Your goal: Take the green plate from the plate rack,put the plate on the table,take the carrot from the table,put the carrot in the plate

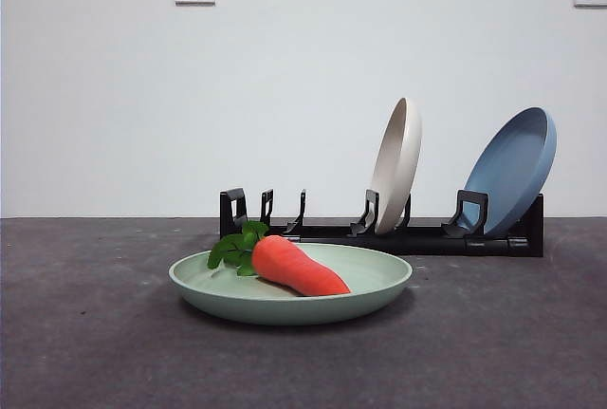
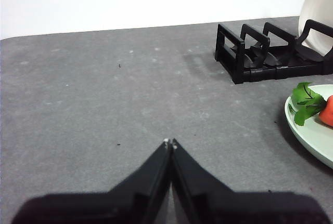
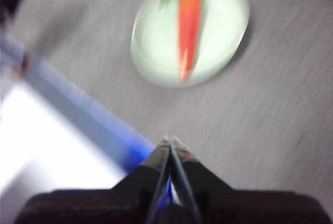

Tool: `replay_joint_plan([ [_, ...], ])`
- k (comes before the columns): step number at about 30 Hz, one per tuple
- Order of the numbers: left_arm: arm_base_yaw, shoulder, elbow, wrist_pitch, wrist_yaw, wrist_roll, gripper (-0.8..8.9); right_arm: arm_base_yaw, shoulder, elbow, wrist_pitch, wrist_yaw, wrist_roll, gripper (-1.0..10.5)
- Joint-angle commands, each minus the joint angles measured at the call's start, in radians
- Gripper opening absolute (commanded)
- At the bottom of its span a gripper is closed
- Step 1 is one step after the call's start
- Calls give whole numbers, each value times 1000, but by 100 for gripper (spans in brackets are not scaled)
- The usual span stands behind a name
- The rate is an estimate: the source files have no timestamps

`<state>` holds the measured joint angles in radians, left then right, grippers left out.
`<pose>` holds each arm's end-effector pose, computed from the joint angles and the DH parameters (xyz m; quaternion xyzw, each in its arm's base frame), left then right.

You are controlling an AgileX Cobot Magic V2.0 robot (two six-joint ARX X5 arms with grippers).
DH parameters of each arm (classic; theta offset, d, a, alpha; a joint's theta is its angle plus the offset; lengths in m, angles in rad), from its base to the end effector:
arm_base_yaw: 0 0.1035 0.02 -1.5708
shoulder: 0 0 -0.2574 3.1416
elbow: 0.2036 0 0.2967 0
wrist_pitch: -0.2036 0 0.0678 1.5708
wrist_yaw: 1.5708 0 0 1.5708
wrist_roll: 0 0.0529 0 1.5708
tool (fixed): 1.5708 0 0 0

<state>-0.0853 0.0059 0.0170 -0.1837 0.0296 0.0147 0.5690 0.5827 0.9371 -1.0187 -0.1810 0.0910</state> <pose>0.1706 -0.0162 0.1475 0.0097 0.0857 -0.0578 0.9946 0.1222 0.0894 0.3284 -0.0228 0.3354 0.3313 0.8816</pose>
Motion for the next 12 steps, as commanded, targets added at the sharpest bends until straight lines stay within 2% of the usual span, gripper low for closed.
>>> replay_joint_plan([
  [1,3,-4,-14,3,0,-5,-3,-128,-66,-51,150,-3,-44,1],
  [7,3,-4,-14,3,0,-5,-3,-394,-239,-245,401,-3,-45,1],
  [12,3,-4,-14,3,0,-5,-3,-480,-381,-474,632,-2,-36,1],
])
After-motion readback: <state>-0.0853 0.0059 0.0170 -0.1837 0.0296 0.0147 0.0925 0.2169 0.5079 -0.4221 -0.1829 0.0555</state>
